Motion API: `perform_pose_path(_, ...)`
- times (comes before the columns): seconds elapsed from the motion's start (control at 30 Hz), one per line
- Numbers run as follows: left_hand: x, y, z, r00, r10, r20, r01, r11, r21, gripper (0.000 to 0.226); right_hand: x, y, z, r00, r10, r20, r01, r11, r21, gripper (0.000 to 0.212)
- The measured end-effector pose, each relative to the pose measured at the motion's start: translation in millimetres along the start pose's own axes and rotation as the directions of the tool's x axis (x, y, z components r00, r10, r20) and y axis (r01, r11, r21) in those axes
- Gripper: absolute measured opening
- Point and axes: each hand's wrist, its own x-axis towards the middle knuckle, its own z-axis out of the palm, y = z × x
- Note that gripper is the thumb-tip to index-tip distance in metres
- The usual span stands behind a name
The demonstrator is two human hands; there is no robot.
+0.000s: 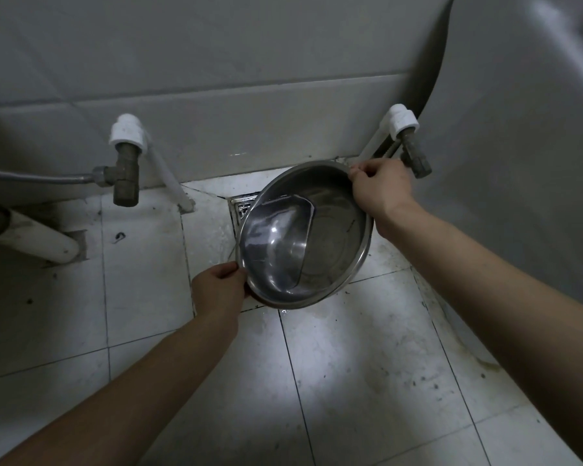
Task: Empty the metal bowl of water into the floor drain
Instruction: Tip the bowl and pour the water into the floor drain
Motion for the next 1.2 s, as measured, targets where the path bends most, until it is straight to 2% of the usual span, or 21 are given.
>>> perform_pose_path(0.4,-3,3,2,1.000,-0.008,0.001,0.008,1.000,-0.010,0.033,-1,-4,-2,0.999,0.024,0.039,-0.026,0.999,0.039,0.025)
perform_pose_path(1.2,-14,11,3,0.999,-0.003,0.033,0.003,1.000,-0.015,0.028,-3,-9,-5,1.000,-0.010,0.004,0.010,0.997,0.075,0.026)
